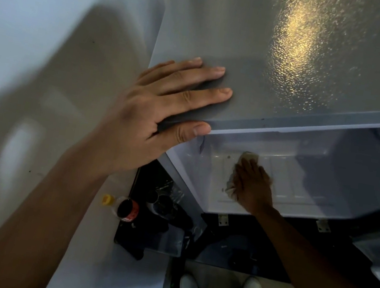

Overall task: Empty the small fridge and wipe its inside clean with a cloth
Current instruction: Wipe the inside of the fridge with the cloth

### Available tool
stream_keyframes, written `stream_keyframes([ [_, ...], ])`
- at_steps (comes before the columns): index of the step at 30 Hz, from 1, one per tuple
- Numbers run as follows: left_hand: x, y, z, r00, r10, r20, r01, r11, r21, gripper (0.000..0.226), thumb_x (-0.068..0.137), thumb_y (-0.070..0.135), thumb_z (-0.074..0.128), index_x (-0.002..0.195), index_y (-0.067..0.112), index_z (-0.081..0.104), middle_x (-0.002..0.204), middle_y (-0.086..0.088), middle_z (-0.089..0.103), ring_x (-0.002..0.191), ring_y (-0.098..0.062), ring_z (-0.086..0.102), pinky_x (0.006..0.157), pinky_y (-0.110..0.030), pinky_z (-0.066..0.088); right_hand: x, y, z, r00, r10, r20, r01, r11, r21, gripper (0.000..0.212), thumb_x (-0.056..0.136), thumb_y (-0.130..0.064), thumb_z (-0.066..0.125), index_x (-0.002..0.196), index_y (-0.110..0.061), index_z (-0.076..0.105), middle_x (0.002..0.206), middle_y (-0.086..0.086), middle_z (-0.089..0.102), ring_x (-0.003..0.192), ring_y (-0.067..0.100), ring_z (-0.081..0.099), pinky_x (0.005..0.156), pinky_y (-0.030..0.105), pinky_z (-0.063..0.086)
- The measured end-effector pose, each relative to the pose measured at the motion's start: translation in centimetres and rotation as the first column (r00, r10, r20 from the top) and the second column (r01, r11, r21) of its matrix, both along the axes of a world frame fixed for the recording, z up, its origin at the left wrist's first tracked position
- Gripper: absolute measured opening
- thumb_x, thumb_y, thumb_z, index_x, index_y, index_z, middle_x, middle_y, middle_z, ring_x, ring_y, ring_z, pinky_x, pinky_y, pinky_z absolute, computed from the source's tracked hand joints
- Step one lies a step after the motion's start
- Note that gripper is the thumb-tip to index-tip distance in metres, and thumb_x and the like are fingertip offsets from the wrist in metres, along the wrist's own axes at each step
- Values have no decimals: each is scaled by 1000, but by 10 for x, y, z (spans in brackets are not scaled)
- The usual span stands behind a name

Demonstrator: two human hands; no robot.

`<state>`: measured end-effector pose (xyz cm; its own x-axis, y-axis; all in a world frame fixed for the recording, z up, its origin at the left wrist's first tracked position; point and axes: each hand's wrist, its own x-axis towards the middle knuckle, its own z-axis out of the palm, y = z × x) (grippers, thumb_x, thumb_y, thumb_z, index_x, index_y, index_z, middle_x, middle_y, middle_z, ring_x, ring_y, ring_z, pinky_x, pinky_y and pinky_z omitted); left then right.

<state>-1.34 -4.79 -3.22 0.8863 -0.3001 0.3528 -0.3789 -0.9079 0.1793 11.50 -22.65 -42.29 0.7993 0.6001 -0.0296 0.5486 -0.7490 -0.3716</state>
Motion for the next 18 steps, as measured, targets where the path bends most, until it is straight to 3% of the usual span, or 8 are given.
stream_keyframes([
  [4, 1, 0, 1, 1000, -1, 9, 1, 1000, 8, 43, 102, 33, 56, 142, 15, 55, 154, -6, 49, 148, -26, 40, 118, -56, 35, -17, -10, -5, 999, 10, 40, -11, 999, 38, 52, 96, -33, 37, 133, -6, 62, 144, 18, 55, 134, 40, 52, 114, 48, 28],
  [10, 1, 1, -1, 1000, -6, 18, 6, 1000, 11, 44, 102, 33, 56, 141, 14, 55, 153, -7, 50, 147, -27, 41, 118, -56, 36, -58, -50, -18, 997, 52, 65, -59, 993, 106, 57, 102, -46, 33, 145, -11, 50, 156, 13, 42, 145, 35, 37, 118, 55, 28],
  [13, 2, 0, 1, 1000, -10, 23, 10, 1000, 17, 44, 102, 35, 54, 140, 14, 55, 152, -8, 50, 147, -27, 41, 119, -54, 36, -50, -48, -14, 996, 42, 80, -53, 987, 150, 56, 106, -40, 26, 139, -8, 56, 149, 15, 50, 140, 37, 45, 115, 54, 31],
  [18, 2, 0, 1, 1000, 0, 12, 0, 1000, 19, 44, 102, 34, 55, 141, 13, 55, 153, -8, 49, 147, -27, 41, 118, -55, 36, -4, -15, -3, 998, 61, -1, -60, 993, 106, 54, 87, -30, 43, 129, -1, 62, 137, 24, 59, 127, 47, 55, 110, 51, 34],
])
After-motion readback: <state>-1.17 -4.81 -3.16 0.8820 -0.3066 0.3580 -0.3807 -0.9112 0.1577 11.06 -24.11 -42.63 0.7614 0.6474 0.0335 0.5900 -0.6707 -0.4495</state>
